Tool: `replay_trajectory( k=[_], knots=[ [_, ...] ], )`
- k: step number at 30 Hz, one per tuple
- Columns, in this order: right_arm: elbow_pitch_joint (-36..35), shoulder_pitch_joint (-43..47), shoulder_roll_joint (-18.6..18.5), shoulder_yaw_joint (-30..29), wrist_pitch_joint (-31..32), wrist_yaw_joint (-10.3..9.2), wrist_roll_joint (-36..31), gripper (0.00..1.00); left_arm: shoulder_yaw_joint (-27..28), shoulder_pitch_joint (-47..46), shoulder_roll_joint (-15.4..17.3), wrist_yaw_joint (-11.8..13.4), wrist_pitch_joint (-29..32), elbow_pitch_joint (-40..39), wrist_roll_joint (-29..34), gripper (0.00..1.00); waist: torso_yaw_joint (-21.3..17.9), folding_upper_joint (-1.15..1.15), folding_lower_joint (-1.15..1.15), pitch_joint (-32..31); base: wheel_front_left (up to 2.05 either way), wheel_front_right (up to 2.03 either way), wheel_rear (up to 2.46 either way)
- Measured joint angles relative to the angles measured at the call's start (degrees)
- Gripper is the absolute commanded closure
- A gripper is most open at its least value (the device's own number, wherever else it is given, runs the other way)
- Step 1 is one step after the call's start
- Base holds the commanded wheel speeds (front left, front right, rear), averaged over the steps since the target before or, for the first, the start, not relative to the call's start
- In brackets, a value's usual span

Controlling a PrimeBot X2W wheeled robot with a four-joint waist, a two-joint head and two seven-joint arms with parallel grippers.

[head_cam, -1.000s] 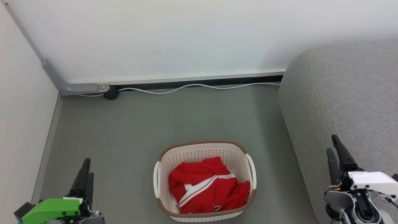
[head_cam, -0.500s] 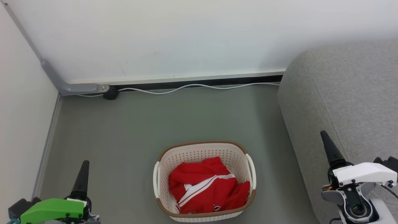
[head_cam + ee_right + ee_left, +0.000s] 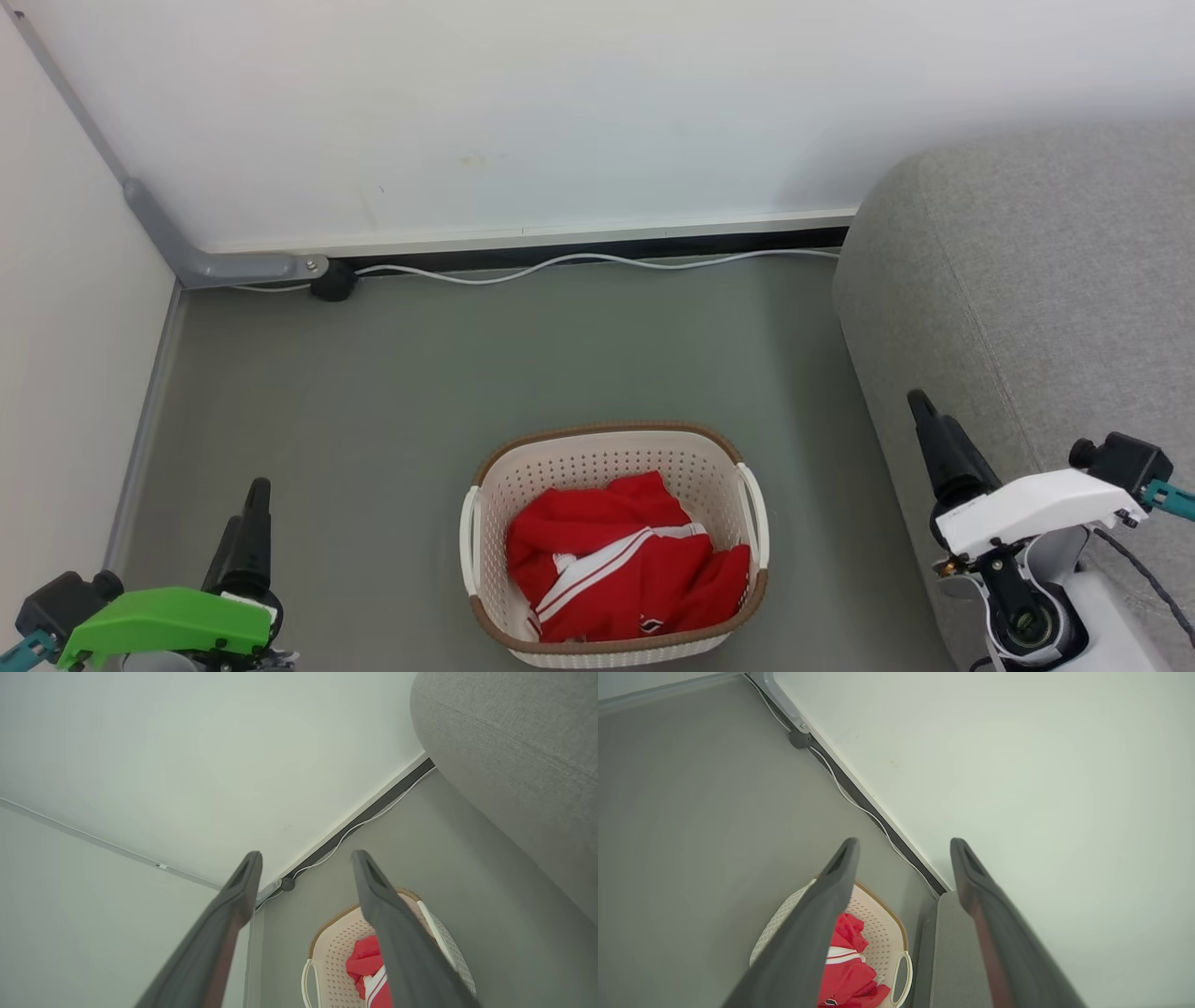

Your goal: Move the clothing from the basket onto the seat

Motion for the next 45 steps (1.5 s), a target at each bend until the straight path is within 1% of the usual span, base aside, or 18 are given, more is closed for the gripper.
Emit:
replay_trajectory(
  k=[2,5,9,17,21,22,23,25,26,29,36,39,41,43,45],
  knots=[
    [0.02,-0.06,-0.16,0.89,-0.42,-0.04,-1.69,0.00,-0.14,0.00,0.23,0.08,-0.48,-0.14,1.34,0.00,0.01,0.00,0.00,-0.07,0.00,0.00,0.00],
    [0.05,-0.46,-0.47,2.26,-1.11,-0.97,-4.20,0.00,-0.23,0.00,0.34,0.53,-1.02,-0.54,4.24,0.00,0.02,0.00,0.00,-0.20,0.00,0.00,0.00],
    [0.14,-0.63,-0.98,4.10,-1.87,-1.34,-7.51,0.00,-0.66,0.00,0.76,0.99,-1.75,-1.00,7.79,0.00,0.01,0.00,0.00,-0.37,0.00,0.00,0.00],
    [0.79,-0.86,-1.67,7.50,-3.48,-2.38,-13.78,0.00,-1.40,0.30,0.82,1.07,-3.46,-1.85,14.12,0.00,-0.07,0.00,0.00,-0.78,0.00,0.00,0.00],
    [1.33,-1.10,-2.04,9.05,-4.32,-2.53,-16.68,0.00,-1.60,0.90,0.82,1.08,-4.04,-2.07,16.99,0.00,-0.15,0.00,0.00,-1.03,0.00,0.00,0.00],
    [1.49,-1.13,-2.15,9.73,-4.61,-2.96,-17.79,0.00,-1.70,1.24,0.82,1.09,-4.56,-2.11,18.34,0.00,-0.19,0.00,0.00,-1.15,0.00,0.00,0.00],
    [1.59,-1.14,-2.22,10.11,-4.89,-2.96,-18.40,0.00,-1.71,1.31,0.84,1.24,-4.72,-2.14,18.70,0.00,-0.21,0.00,0.00,-1.21,0.00,0.00,0.00],
    [1.72,-1.15,-2.25,10.65,-5.19,-3.09,-19.84,0.00,-1.75,1.44,0.86,1.25,-5.21,-2.19,20.53,0.00,-0.26,0.00,0.00,-1.31,0.00,0.00,0.00],
    [1.77,-1.16,-2.26,10.95,-5.58,-3.49,-20.42,0.00,-1.76,1.49,0.87,1.25,-5.23,-2.23,21.38,0.00,-0.28,0.00,0.00,-1.36,0.00,0.00,0.00],
    [1.99,-1.21,-2.33,11.71,-6.16,-3.54,-21.90,0.00,-1.77,1.74,0.94,1.25,-5.87,-2.34,22.95,0.00,-0.35,0.00,0.00,-1.51,0.00,0.00,0.00],
    [2.26,-1.97,-3.02,13.43,-7.43,-4.95,-27.10,0.00,-1.68,2.47,1.09,1.25,-7.06,-2.75,28.46,0.00,-0.58,0.00,0.00,-1.79,0.00,0.00,0.00],
    [2.30,-2.05,-3.32,14.40,-7.99,-5.05,-29.04,0.00,-1.52,2.64,1.11,1.25,-8.06,-2.92,29.89,0.00,-0.71,0.00,0.00,-1.92,0.00,0.00,0.00],
    [2.33,-2.17,-3.47,15.10,-8.55,-5.13,-30.81,0.00,-1.52,2.74,1.12,1.25,-8.35,-3.21,32.00,0.00,-0.80,0.00,0.00,-1.98,0.00,0.00,0.00],
    [2.32,-2.37,-3.66,15.68,-9.07,-5.58,-32.09,0.00,-1.56,2.92,1.13,1.25,-8.71,-3.43,33.07,0.00,-0.88,0.00,0.00,-2.03,0.00,0.00,0.00],
    [2.31,-2.55,-3.67,15.91,-9.44,-5.99,-33.38,0.00,-1.72,3.18,1.37,1.24,-9.10,-3.47,35.41,0.00,-0.95,0.00,0.00,-2.07,0.00,0.00,0.00]
  ],
)
